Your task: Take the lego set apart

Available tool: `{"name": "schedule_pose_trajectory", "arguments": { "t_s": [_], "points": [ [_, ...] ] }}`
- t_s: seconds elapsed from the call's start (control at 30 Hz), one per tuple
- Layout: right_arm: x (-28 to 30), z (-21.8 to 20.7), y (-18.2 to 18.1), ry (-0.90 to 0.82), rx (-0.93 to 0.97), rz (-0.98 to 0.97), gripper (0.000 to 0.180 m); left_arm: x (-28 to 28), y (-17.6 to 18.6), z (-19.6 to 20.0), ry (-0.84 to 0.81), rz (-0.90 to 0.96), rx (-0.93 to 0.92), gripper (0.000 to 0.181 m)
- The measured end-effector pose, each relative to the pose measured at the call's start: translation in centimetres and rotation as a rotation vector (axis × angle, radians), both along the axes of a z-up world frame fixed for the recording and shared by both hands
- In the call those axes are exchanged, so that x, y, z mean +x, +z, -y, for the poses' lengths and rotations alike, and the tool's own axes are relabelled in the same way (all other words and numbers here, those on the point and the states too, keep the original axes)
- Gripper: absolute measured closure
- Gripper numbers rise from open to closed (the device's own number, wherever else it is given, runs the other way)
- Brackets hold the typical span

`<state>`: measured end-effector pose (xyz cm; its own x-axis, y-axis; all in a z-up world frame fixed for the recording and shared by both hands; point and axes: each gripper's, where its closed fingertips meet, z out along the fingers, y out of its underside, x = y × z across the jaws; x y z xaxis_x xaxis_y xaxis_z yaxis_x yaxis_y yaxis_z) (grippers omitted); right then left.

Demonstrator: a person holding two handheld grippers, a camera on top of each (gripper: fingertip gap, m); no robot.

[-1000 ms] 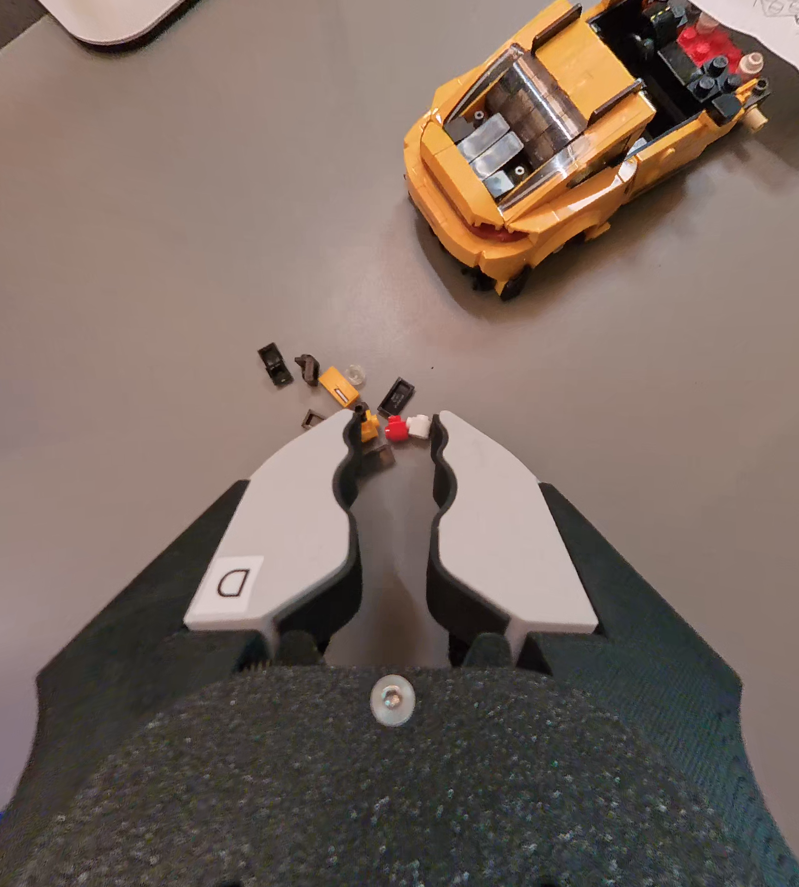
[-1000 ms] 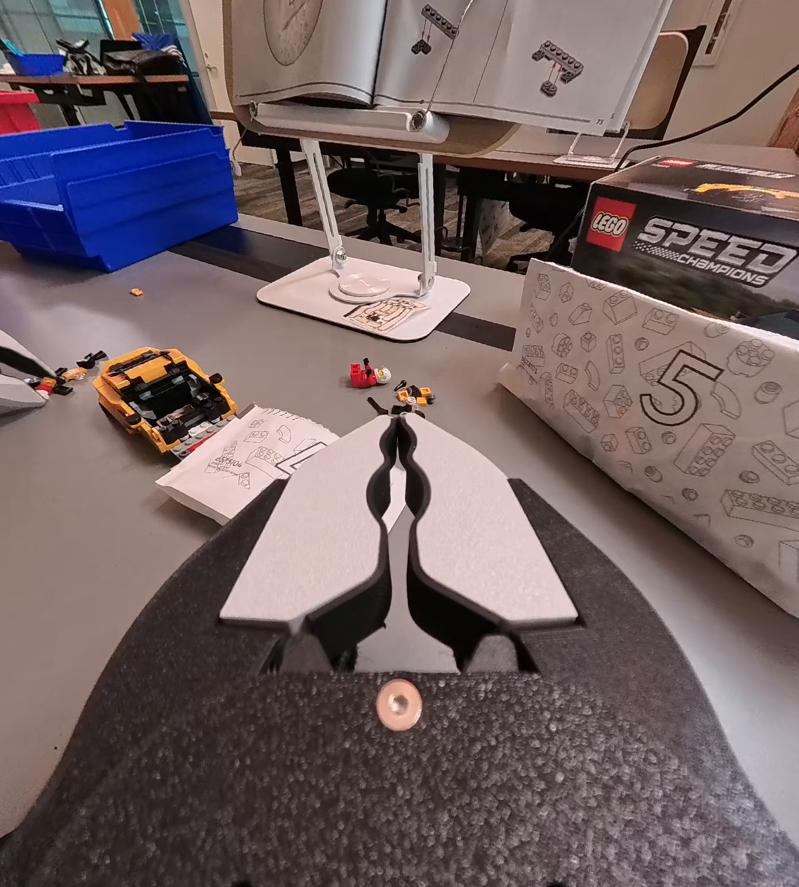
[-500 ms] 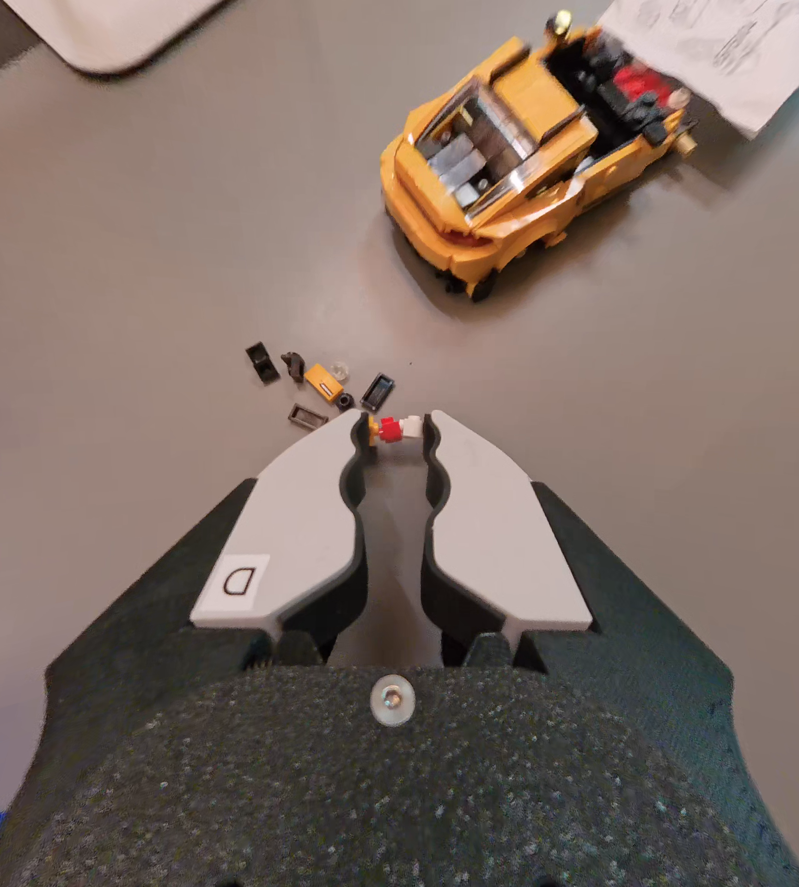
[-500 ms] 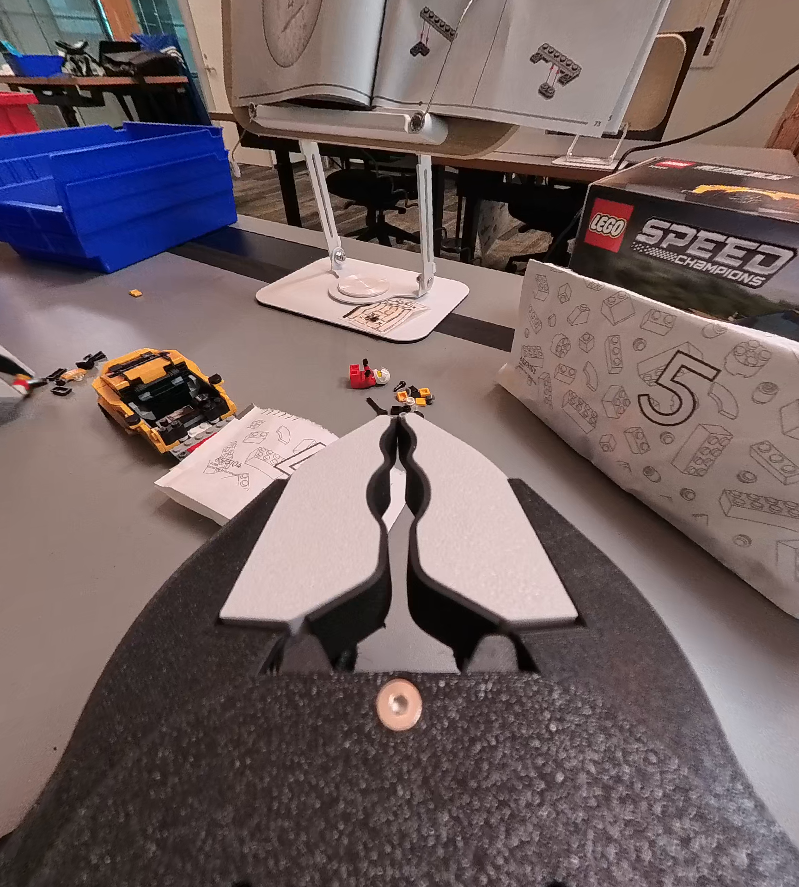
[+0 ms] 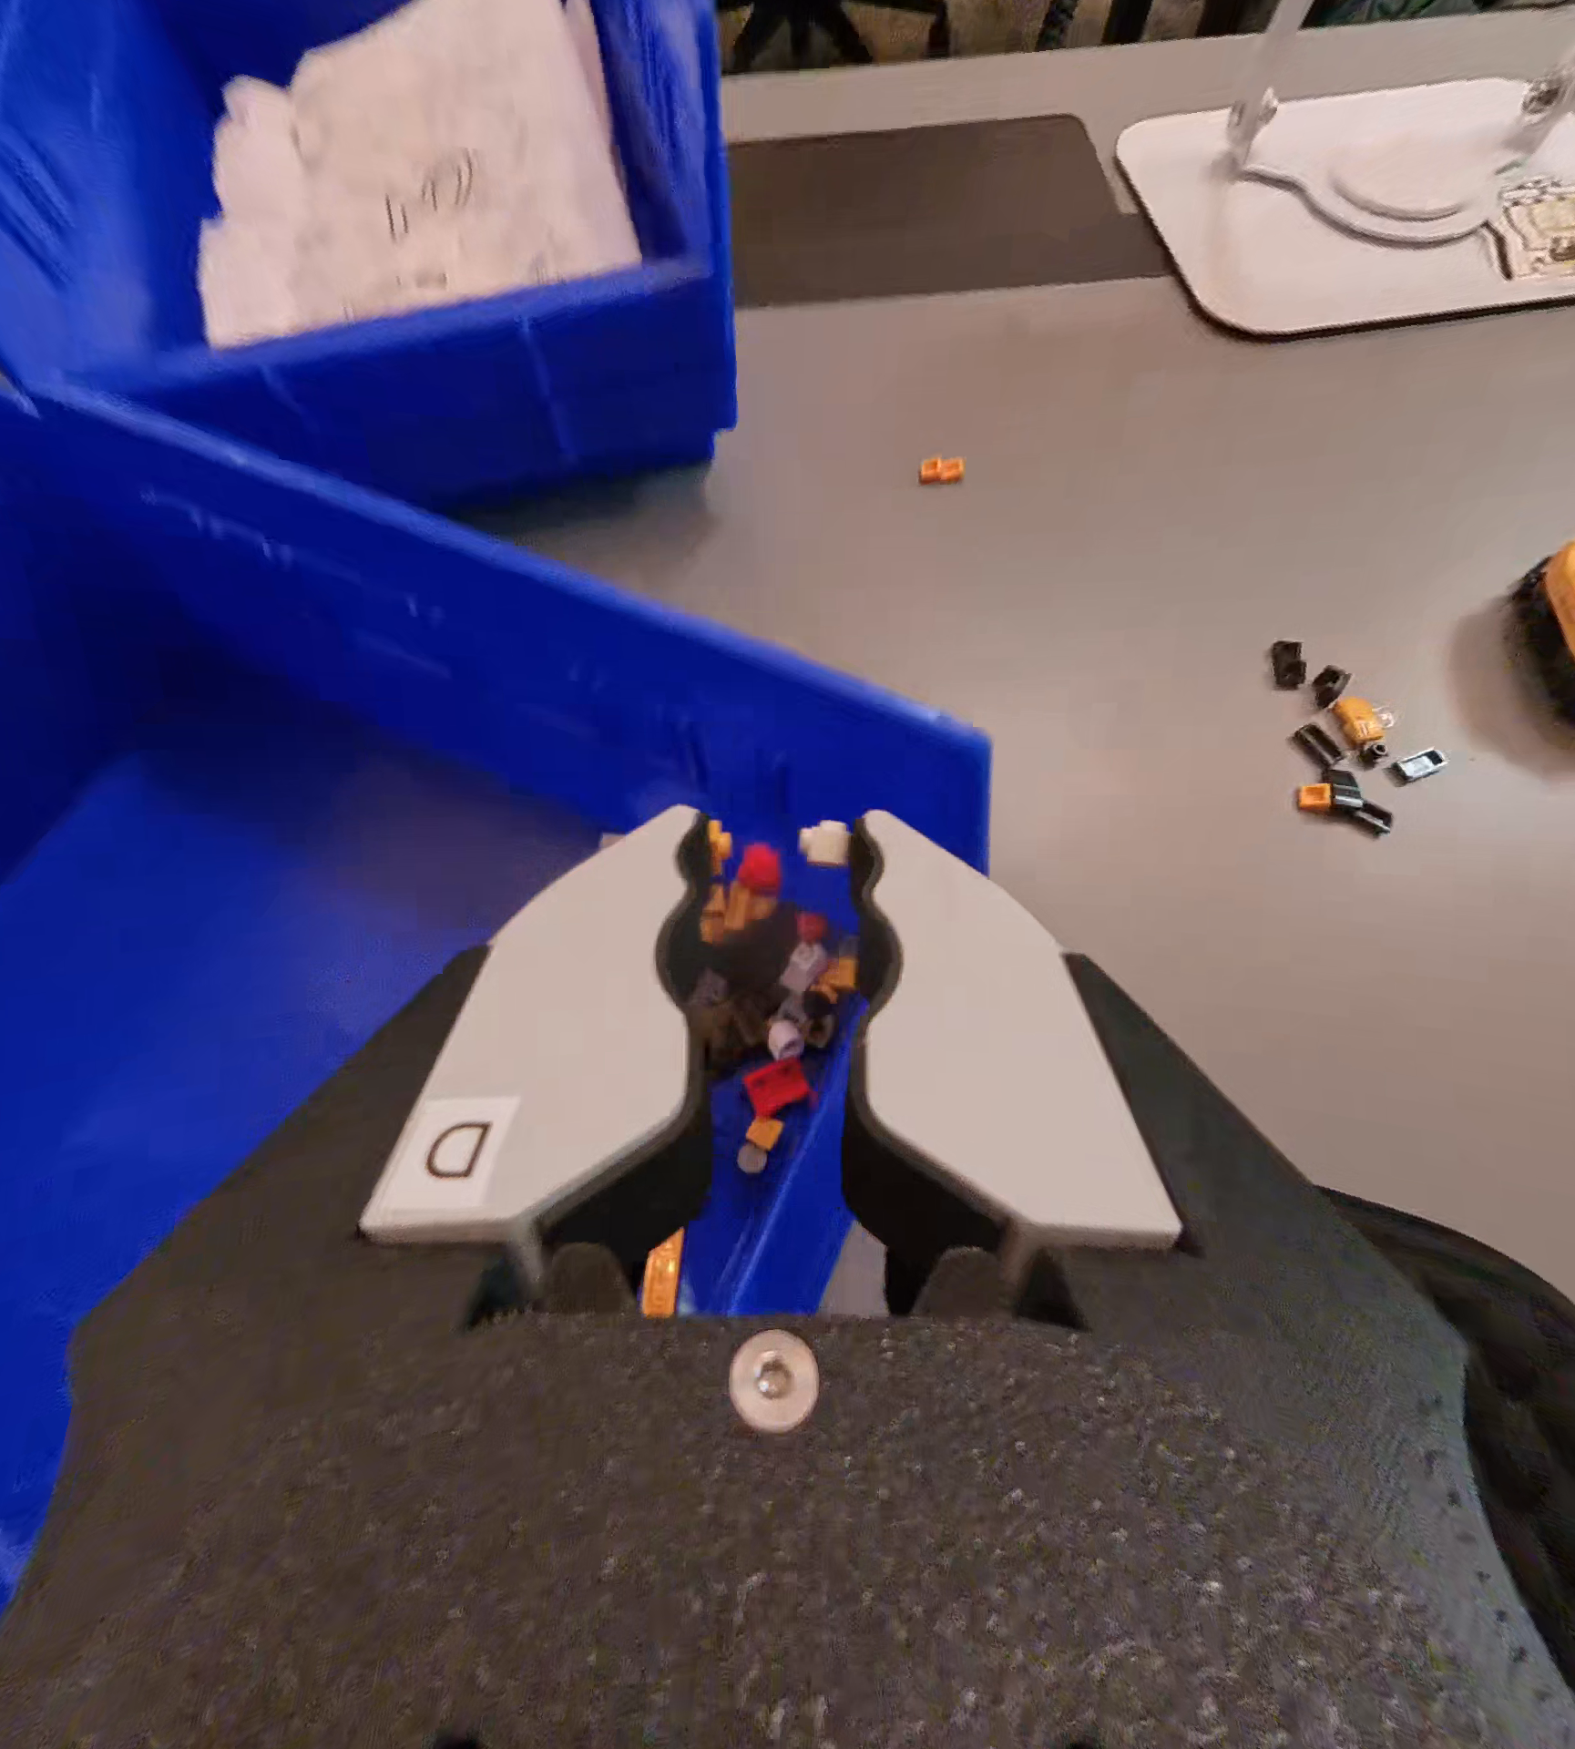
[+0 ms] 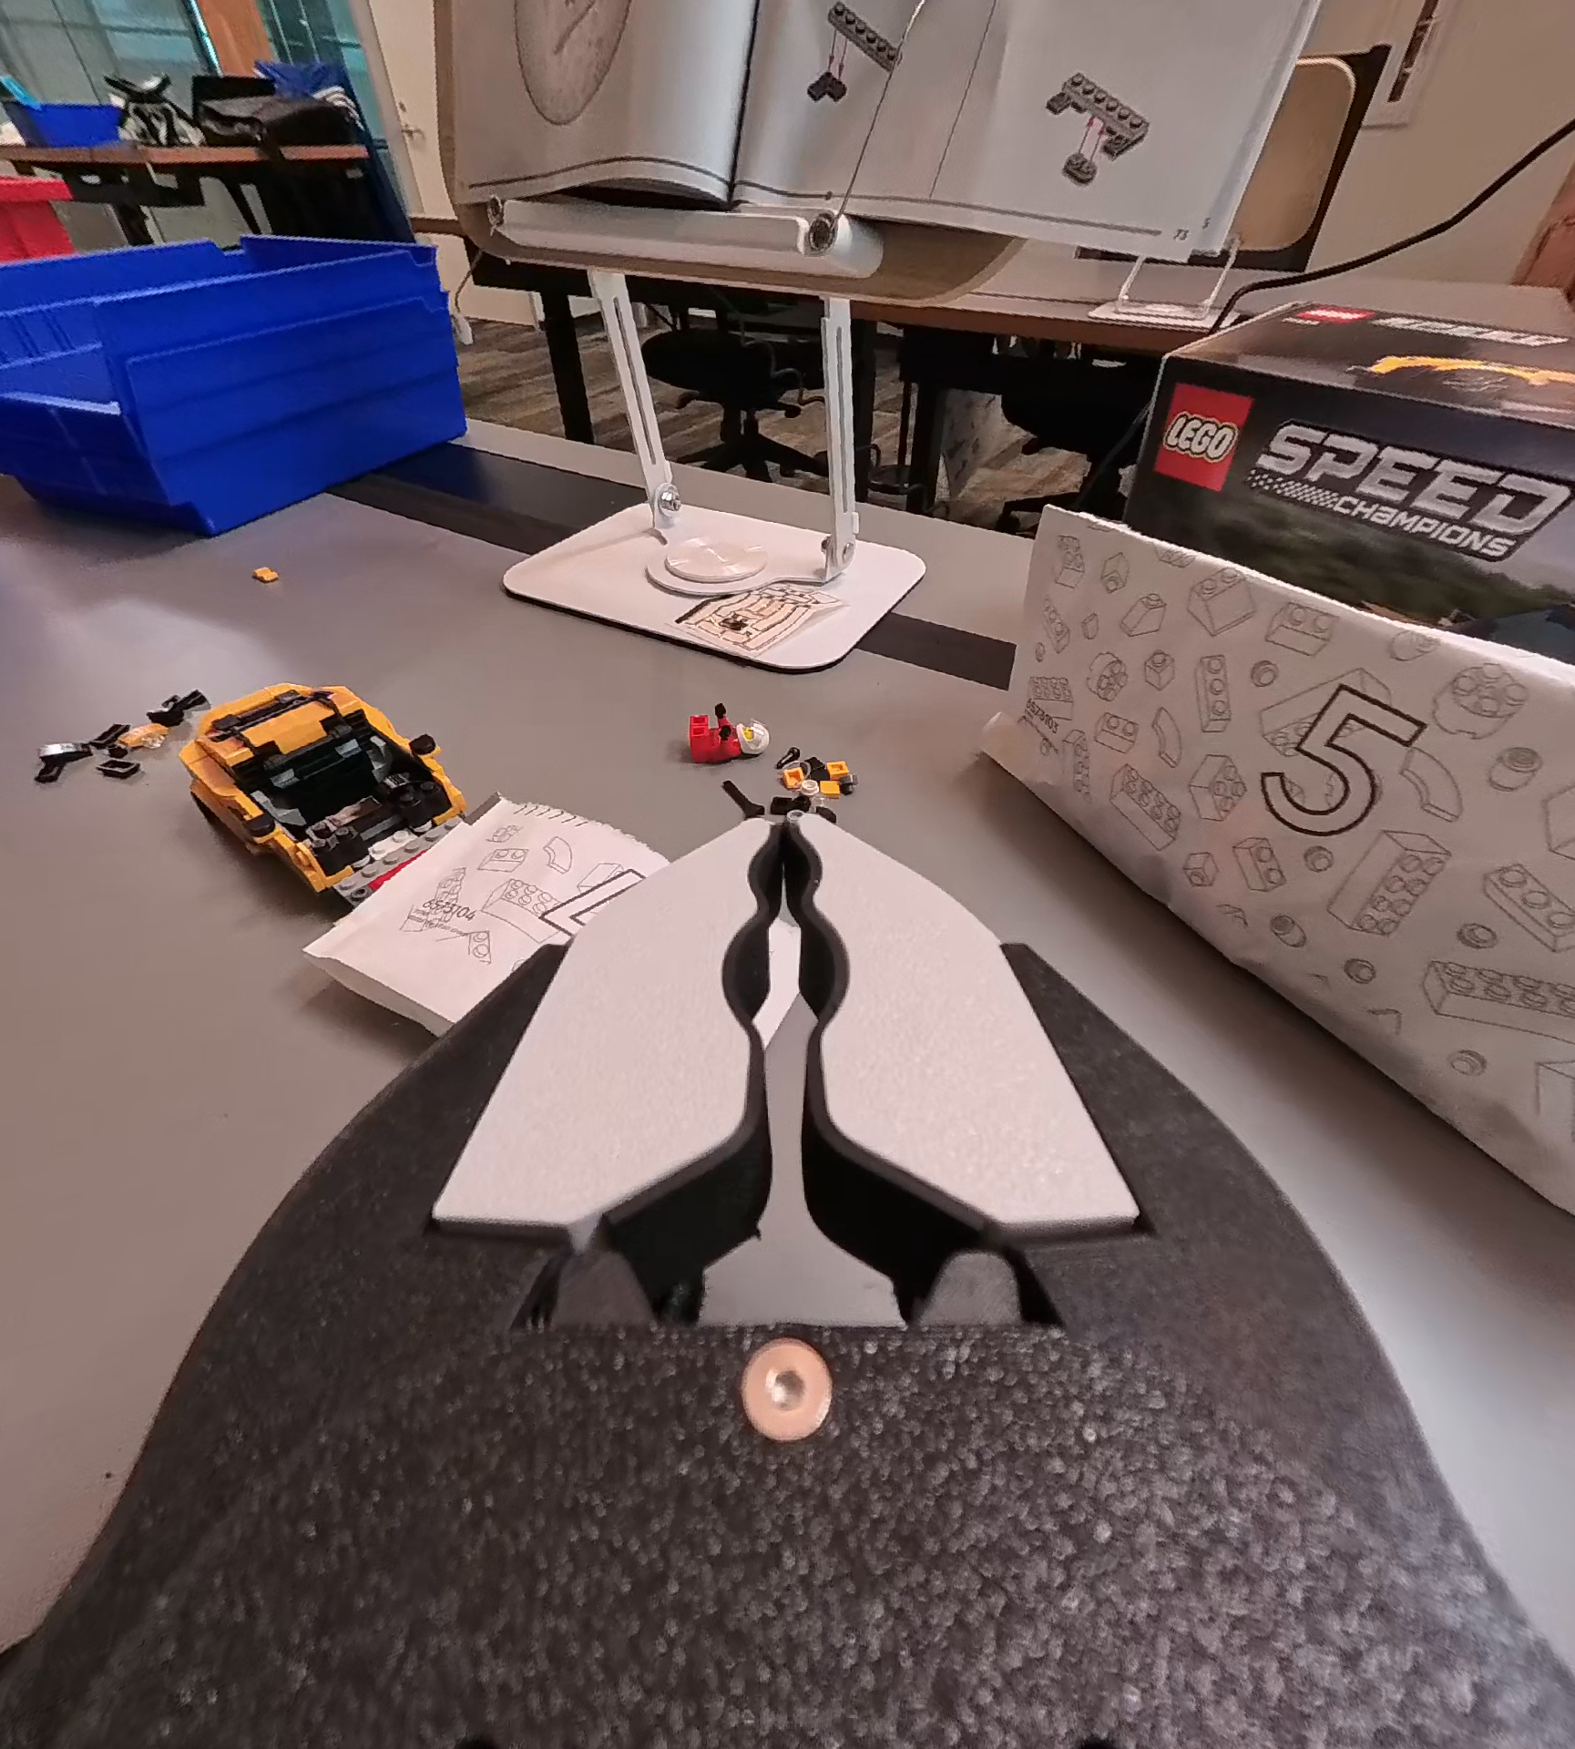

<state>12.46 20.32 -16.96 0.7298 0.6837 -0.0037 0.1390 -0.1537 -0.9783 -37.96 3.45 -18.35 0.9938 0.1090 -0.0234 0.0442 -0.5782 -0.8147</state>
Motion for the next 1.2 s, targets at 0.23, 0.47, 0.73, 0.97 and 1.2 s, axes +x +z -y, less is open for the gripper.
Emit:
{"name": "schedule_pose_trajectory", "arguments": {
  "t_s": [0.23,0.47,0.73,0.97,1.2],
  "points": [
    [-0.2,0.0,-0.4,0.007,-0.011,0.008,0.18,0.7,-1.0,0.4,-0.027,-0.013,0.001,0.129],
    [-0.2,0.1,-0.1,0.007,-0.001,0.006,0.18,2.7,-2.3,0.1,-0.136,-0.057,-0.102,0.127],
    [-0.2,0.0,-0.2,0.009,-0.005,0.007,0.18,3.7,-5.2,0.9,-0.194,-0.161,-0.251,0.125],
    [-0.2,0.0,-0.3,0.009,-0.006,0.008,0.18,5.1,-3.4,1.0,-0.261,-0.358,-0.25,0.136],
    [-0.3,0.1,-0.2,0.014,-0.004,0.007,0.18,13.2,-1.2,-1.7,-0.458,-0.11,-0.085,0.153]
  ]
}}
